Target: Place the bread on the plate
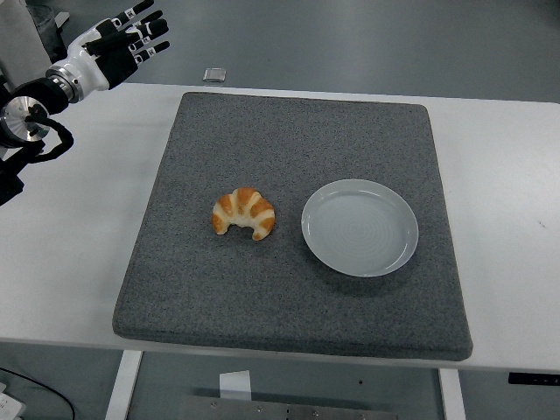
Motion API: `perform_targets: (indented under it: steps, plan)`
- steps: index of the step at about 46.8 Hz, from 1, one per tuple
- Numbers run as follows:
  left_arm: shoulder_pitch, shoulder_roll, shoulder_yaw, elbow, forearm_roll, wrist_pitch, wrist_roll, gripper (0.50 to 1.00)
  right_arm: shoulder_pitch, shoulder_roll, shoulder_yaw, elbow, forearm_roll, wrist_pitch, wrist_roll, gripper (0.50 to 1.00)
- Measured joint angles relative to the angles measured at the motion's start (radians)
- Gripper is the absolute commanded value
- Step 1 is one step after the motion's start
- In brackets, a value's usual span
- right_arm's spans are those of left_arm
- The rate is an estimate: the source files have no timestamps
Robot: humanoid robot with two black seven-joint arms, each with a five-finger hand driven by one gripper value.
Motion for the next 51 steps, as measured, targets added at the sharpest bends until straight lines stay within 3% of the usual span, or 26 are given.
perform_targets:
  steps: [12,26,34,51]
  plan:
    - [-0.018,0.007,0.014,-0.003,0.048,-0.013,-0.003,1.0,0.0,0.0,0.0,0.0,0.0,0.0,0.0,0.932]
    - [-0.049,0.006,0.011,-0.068,0.436,-0.023,-0.008,0.992,0.0,0.0,0.0,0.0,-0.001,0.0,0.0,0.932]
    - [-0.06,0.026,0.014,-0.178,0.585,-0.004,-0.011,0.99,0.0,0.0,0.0,0.0,-0.001,0.0,0.0,0.932]
    - [-0.089,0.193,0.086,-0.534,0.816,0.129,-0.019,0.986,0.0,0.0,0.0,0.0,-0.001,0.0,0.0,0.932]
